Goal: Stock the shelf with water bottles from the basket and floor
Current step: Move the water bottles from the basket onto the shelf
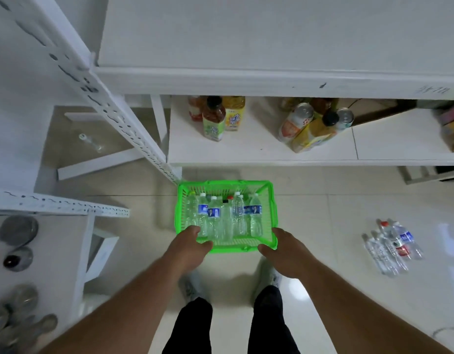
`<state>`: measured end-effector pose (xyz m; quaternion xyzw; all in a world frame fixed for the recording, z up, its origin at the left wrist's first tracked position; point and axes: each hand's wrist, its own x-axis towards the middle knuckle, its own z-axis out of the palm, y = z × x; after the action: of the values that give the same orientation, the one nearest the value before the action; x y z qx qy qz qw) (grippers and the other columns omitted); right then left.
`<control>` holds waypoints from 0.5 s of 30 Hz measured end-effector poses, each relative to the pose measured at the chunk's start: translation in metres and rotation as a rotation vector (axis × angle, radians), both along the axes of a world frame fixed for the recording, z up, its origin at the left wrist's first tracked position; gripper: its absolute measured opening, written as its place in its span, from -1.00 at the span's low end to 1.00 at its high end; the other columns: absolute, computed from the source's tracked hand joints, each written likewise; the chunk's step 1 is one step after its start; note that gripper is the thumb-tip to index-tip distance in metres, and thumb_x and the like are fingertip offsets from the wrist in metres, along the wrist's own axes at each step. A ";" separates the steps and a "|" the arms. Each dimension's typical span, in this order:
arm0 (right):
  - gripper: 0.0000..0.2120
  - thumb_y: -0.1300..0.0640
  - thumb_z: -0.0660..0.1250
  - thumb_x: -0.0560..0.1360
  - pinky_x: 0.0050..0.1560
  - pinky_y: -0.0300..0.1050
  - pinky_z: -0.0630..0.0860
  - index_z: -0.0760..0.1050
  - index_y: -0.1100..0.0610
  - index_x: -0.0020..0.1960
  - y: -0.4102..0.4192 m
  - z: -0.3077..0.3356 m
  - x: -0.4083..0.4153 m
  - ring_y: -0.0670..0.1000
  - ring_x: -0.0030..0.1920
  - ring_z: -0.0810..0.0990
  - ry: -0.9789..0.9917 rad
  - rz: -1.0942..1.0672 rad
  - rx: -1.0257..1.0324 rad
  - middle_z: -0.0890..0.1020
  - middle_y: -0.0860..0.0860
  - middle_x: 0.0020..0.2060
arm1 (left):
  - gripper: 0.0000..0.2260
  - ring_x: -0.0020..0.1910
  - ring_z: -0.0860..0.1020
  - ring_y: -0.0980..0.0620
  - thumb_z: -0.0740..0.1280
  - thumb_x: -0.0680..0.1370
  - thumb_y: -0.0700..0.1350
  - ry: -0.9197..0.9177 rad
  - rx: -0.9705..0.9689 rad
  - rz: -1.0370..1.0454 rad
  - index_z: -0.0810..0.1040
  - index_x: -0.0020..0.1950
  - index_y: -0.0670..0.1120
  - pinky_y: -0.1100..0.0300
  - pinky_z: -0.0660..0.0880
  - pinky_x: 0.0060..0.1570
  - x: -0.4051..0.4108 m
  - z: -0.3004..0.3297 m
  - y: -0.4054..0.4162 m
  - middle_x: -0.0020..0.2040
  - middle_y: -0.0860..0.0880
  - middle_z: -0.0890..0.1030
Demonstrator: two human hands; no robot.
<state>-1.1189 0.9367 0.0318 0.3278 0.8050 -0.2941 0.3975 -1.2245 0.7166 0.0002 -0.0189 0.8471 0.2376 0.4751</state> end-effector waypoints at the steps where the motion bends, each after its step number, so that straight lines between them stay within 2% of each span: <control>1: -0.26 -0.21 0.25 0.57 0.42 -0.06 0.33 0.11 0.09 0.61 0.007 -0.016 -0.003 0.11 0.48 0.34 -0.008 -0.009 -0.006 0.30 0.08 0.54 | -0.41 0.36 0.46 -0.07 0.41 0.51 0.04 -0.008 0.006 0.028 0.34 0.49 -0.10 0.13 0.40 0.32 0.002 -0.013 0.007 0.44 -0.10 0.44; 7: -0.26 -0.20 0.27 0.57 0.33 -0.06 0.43 0.13 0.13 0.59 0.047 -0.126 -0.023 0.14 0.38 0.47 -0.039 -0.101 -0.032 0.35 0.12 0.51 | -0.47 0.30 0.53 -0.04 0.43 0.51 -0.02 -0.030 0.035 0.129 0.40 0.43 -0.11 0.11 0.46 0.26 0.013 -0.111 0.056 0.39 -0.11 0.50; 11: -0.34 -0.14 0.28 0.58 -0.01 -0.20 0.39 0.21 0.16 0.56 0.065 -0.216 -0.044 0.12 0.14 0.58 -0.007 -0.168 -0.026 0.51 0.16 0.35 | -0.47 0.20 0.57 -0.05 0.39 0.53 -0.02 -0.029 0.038 0.133 0.37 0.46 -0.12 0.19 0.49 0.10 0.016 -0.194 0.090 0.41 -0.10 0.47; 13: -0.42 -0.09 0.28 0.59 -0.08 -0.22 0.34 0.30 0.19 0.50 0.072 -0.266 -0.052 0.15 0.16 0.58 0.001 -0.195 -0.026 0.55 0.18 0.29 | -0.47 0.25 0.55 -0.06 0.39 0.53 -0.02 -0.010 0.037 0.156 0.37 0.46 -0.12 0.16 0.49 0.18 0.016 -0.239 0.107 0.40 -0.10 0.49; 15: -0.55 -0.03 0.28 0.59 -0.16 -0.19 0.37 0.43 0.22 0.36 0.075 -0.310 -0.060 0.17 0.04 0.61 0.012 -0.212 -0.021 0.63 0.19 0.10 | -0.45 0.30 0.52 -0.08 0.40 0.52 -0.03 -0.007 0.046 0.186 0.37 0.46 -0.13 0.05 0.49 0.25 0.018 -0.285 0.121 0.39 -0.12 0.50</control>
<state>-1.1788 1.0119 -0.2784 0.4052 0.7651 -0.3450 0.3625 -1.2063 0.8375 -0.2852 -0.0874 0.8343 0.3001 0.4540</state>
